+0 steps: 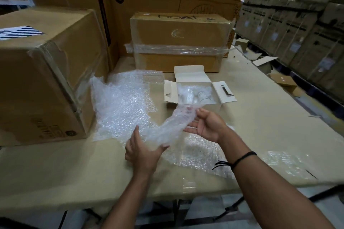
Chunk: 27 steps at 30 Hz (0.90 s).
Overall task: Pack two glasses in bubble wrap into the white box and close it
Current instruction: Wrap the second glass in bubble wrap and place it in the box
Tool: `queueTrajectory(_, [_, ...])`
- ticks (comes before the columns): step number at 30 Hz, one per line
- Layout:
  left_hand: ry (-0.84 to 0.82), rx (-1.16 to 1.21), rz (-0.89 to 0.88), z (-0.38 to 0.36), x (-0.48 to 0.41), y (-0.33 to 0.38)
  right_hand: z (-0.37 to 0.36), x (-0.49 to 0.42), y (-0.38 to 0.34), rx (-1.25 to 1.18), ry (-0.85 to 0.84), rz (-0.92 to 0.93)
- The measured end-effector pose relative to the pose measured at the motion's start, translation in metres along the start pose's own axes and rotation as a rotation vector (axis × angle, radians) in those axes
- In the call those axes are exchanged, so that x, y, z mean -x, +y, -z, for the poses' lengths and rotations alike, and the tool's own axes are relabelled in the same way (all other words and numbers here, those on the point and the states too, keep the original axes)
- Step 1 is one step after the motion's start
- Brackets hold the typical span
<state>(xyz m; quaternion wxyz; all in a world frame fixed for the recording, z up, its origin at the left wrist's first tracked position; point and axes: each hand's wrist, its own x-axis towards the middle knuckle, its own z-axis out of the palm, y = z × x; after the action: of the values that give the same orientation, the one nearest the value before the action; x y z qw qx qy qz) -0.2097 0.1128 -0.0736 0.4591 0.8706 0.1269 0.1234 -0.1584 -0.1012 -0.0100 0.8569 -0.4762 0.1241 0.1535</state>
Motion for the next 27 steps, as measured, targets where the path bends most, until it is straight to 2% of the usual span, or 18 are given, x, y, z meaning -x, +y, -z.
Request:
queueTrajectory(3, [-0.288,0.284,-0.018,-0.011,0.001,0.005,0.022,0.016,-0.001,-0.094,0.059,0.011])
queueTrajectory(4, [-0.322,0.329,-0.076,-0.014,0.005,0.009,0.023,0.024,-0.003,-0.065,0.086,0.009])
queueTrajectory(8, [-0.193,0.146,-0.571,-0.027,0.009,0.019,0.042,0.039,-0.020,0.344,0.488,0.068])
queueTrajectory(10, [-0.235,0.017,-0.686,-0.035,0.009,0.021,0.055,0.034,-0.028,0.474,0.524,0.110])
queueTrajectory(14, [-0.351,-0.211,-0.717,-0.040,0.015,0.028,0.069,0.036,-0.024,0.518,0.422,0.159])
queueTrajectory(17, [-0.398,-0.297,-0.754,-0.040,0.017,0.030,0.093,0.028,-0.019,0.593,0.563,0.230])
queueTrajectory(19, [-0.404,-0.327,-0.712,-0.040,0.016,0.030,0.103,0.025,-0.020,0.688,0.692,0.285])
queueTrajectory(21, [-0.369,-0.361,-0.639,-0.040,0.015,0.029,0.111,0.024,-0.020,0.734,0.747,0.311])
queueTrajectory(24, [-0.342,-0.401,-0.519,-0.037,0.013,0.027,0.115,0.025,-0.020,0.845,0.716,0.290])
queueTrajectory(27, [-0.351,-0.509,-0.489,-0.033,0.012,0.027,0.119,0.023,-0.019,0.909,0.637,0.284])
